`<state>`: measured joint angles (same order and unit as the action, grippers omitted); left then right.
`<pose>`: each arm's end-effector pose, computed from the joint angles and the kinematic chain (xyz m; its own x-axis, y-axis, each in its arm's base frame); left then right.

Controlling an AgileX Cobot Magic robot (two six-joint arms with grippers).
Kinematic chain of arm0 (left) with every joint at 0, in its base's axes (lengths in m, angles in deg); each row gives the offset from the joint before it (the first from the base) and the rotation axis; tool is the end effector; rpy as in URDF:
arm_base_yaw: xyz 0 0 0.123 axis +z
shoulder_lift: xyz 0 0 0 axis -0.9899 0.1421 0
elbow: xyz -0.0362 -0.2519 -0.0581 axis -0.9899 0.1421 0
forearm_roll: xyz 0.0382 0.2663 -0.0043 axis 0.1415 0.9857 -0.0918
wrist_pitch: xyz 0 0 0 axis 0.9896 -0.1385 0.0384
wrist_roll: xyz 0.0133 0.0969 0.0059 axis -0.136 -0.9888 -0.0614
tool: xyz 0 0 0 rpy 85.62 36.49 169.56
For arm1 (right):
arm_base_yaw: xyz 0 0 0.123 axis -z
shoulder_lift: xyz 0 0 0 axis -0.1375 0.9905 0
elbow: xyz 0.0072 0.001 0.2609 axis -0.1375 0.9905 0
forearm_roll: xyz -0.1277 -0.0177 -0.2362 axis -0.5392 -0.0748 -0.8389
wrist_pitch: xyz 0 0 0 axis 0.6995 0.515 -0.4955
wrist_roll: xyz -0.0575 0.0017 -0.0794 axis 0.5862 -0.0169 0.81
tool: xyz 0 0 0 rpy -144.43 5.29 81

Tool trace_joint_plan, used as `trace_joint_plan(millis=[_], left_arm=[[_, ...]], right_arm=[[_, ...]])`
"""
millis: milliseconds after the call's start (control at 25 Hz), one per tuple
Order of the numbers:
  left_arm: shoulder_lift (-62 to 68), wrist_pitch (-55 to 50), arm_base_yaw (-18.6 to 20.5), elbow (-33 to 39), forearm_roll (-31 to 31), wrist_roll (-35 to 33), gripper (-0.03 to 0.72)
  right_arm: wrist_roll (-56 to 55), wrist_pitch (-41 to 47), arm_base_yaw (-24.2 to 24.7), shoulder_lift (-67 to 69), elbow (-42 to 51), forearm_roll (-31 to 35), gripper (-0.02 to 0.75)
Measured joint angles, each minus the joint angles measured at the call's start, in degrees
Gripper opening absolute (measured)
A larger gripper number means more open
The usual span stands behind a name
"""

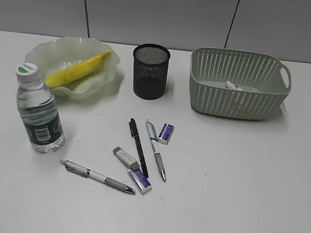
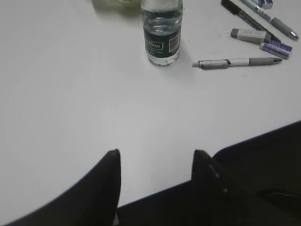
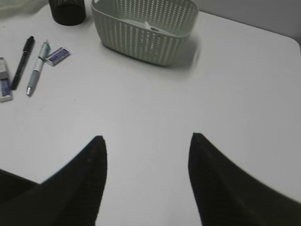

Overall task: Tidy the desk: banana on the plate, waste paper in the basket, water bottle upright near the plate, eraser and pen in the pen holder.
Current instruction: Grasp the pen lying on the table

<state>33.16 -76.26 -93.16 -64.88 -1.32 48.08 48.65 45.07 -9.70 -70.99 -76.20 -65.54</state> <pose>0.0578 -0.0172 0.2871 -0.6134 0.2329 -0.7546 0.3063 0.9509 0.0445 0.0757 0.0240 0.2990 -0.3909 -0.2567 -0.8839 -0.3548 0.9282 -0.1126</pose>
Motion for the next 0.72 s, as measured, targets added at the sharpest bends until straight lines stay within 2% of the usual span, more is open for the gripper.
trace_joint_plan(millis=[160, 280, 480, 600, 720], left_arm=[[-3.43, 0.82, 0.0, 0.18, -0.02, 0.1, 0.362], [-6.07, 1.79, 0.0, 0.26, -0.07, 0.34, 0.361], [-10.12, 5.58, 0.0, 2.09, -0.07, 0.48, 0.361], [-10.64, 6.26, 0.0, 2.35, -0.12, 0.6, 0.36], [-10.64, 6.39, 0.0, 2.35, -0.12, 0.73, 0.36]], right_arm=[[7.8, -5.3, 0.0, 17.29, -3.76, 9.99, 0.44], [9.52, -6.71, 0.0, 32.07, -8.46, 13.39, 0.439], [9.96, -7.03, -1.3, 54.91, -18.98, 15.12, 0.436], [8.74, -7.23, -6.16, 65.99, -25.14, 13.41, 0.436], [2.41, -7.23, -12.18, 75.79, -30.55, 9.31, 0.435]])
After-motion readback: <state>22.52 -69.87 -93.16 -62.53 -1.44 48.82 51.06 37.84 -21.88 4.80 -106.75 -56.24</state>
